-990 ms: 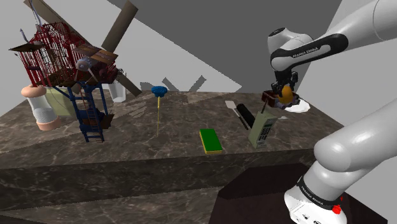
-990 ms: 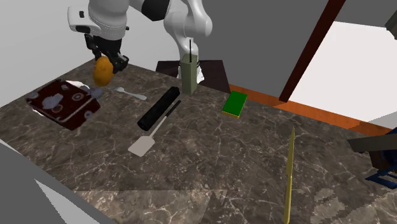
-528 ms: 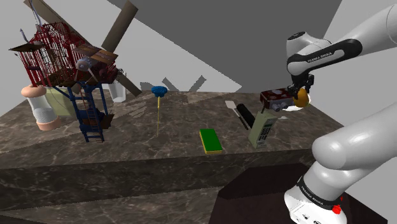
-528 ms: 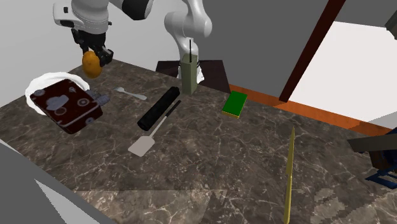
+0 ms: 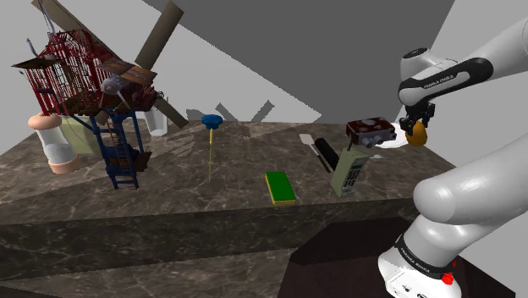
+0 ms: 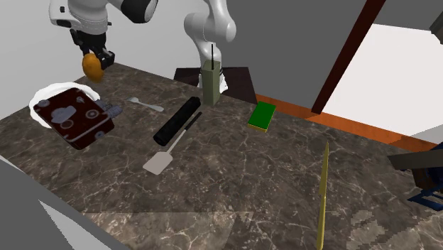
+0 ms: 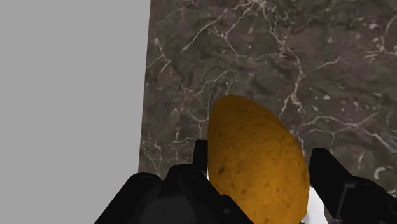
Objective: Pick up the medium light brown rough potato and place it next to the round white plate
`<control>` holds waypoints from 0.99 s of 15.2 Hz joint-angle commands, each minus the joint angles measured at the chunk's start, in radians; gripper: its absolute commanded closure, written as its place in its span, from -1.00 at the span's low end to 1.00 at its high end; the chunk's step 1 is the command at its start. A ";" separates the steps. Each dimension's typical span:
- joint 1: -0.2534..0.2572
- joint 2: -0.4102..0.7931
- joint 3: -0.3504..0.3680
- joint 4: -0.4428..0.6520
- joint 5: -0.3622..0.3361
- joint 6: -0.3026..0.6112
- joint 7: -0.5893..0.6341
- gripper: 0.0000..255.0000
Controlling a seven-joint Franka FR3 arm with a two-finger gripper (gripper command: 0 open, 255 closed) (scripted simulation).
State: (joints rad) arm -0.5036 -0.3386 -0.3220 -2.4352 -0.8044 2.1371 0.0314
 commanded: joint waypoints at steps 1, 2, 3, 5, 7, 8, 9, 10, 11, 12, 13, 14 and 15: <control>-0.003 0.014 -0.005 -0.012 -0.011 0.025 0.014 1.00; -0.005 0.021 -0.007 -0.019 -0.016 0.037 0.022 1.00; -0.006 0.028 -0.009 -0.026 -0.022 0.049 0.031 1.00; -0.009 0.044 -0.012 -0.038 -0.033 0.073 0.048 1.00; -0.012 0.061 -0.016 -0.050 -0.045 0.098 0.066 1.00; -0.013 0.069 -0.018 -0.055 -0.051 0.110 0.075 1.00; -0.015 0.079 -0.019 -0.060 -0.058 0.123 0.084 1.00; -0.017 0.088 -0.021 -0.065 -0.064 0.135 0.094 1.00; -0.018 0.097 -0.023 -0.070 -0.071 0.147 0.103 1.00; -0.020 0.107 -0.024 -0.074 -0.078 0.160 0.113 1.00; -0.021 0.117 -0.026 -0.078 -0.084 0.172 0.123 1.00; -0.023 0.128 -0.027 -0.082 -0.092 0.184 0.133 1.00; -0.024 0.139 -0.029 -0.086 -0.099 0.197 0.144 1.00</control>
State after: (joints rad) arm -0.5265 -0.2103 -0.3495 -2.5129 -0.8967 2.3242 0.1630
